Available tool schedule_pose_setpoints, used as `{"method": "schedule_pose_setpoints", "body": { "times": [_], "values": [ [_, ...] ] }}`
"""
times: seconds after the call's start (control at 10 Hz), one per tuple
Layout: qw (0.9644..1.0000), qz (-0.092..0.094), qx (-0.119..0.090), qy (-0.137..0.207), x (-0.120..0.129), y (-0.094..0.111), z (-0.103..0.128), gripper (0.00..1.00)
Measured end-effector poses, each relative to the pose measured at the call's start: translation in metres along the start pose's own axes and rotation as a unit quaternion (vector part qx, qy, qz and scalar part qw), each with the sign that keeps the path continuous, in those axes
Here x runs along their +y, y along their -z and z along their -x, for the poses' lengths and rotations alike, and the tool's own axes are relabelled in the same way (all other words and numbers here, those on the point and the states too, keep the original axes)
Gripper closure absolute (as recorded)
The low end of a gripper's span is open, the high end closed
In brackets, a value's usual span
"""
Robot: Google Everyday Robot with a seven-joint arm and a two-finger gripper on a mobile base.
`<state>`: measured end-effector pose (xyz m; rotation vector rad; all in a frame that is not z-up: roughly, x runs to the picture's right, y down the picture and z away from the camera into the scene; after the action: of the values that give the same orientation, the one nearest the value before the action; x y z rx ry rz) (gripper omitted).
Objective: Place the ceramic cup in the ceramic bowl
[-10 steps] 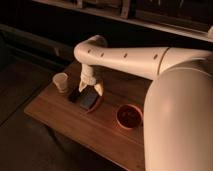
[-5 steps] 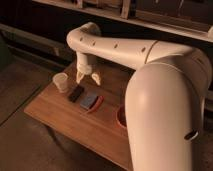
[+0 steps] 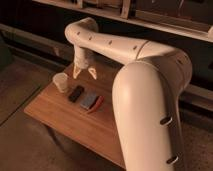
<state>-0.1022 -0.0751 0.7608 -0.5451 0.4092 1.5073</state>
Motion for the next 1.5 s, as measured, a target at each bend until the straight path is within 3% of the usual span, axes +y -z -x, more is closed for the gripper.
{"method": "schedule_pose_setpoints", "body": {
  "times": [0.4, 1.0, 1.3, 1.5],
  "values": [
    [0.9995, 0.000, 0.004, 0.032, 0.011, -0.004, 0.030, 0.35],
    [0.9949, -0.001, 0.000, 0.101, 0.075, 0.005, 0.062, 0.35],
    [0.9923, 0.022, 0.007, 0.122, 0.111, 0.001, 0.064, 0.35],
    [0.9916, 0.037, 0.020, 0.122, 0.119, -0.013, 0.061, 0.35]
  ]
}}
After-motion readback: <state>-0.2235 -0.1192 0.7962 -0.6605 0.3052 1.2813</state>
